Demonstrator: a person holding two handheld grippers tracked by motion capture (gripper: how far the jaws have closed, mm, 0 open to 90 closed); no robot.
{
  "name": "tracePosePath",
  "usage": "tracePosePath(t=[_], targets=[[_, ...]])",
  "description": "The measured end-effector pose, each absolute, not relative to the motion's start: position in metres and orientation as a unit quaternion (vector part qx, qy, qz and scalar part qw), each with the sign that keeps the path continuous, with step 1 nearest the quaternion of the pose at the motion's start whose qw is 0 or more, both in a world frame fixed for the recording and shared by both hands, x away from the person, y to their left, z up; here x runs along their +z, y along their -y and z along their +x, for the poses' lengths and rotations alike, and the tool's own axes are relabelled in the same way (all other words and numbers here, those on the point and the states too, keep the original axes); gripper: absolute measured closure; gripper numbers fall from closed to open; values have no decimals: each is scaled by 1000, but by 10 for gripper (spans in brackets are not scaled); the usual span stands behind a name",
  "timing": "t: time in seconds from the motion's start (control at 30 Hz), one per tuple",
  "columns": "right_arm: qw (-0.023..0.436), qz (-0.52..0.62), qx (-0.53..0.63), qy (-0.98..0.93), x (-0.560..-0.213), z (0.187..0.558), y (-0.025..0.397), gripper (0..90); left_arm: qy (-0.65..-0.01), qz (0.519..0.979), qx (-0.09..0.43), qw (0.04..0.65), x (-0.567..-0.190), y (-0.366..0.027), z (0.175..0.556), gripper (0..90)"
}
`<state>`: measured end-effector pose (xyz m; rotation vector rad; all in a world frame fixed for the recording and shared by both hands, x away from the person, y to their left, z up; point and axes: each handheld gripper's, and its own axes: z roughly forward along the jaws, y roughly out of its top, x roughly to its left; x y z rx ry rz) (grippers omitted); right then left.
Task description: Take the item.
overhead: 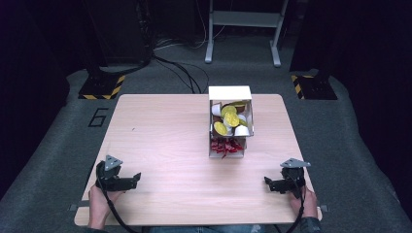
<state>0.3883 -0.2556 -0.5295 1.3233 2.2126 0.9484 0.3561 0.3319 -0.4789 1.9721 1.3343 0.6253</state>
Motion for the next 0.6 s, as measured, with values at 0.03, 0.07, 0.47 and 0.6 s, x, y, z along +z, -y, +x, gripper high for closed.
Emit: tracePosePath(t=[0.03, 0.07, 0.47, 0.6], targets=[[196, 472, 338, -790, -530, 388, 256, 0, -508, 758, 239, 333, -477, -330, 357, 34], [196, 472, 338, -790, -530, 388, 256, 0, -505, 760, 238, 332, -474, -329, 357, 34], [199, 472, 336, -790, -530, 389, 256, 0, -471, 780, 241, 335, -449, -309, 363, 47], [197, 471, 337, -791, -530, 388, 256, 0, -461, 782, 247, 339, -440, -303, 365, 51]])
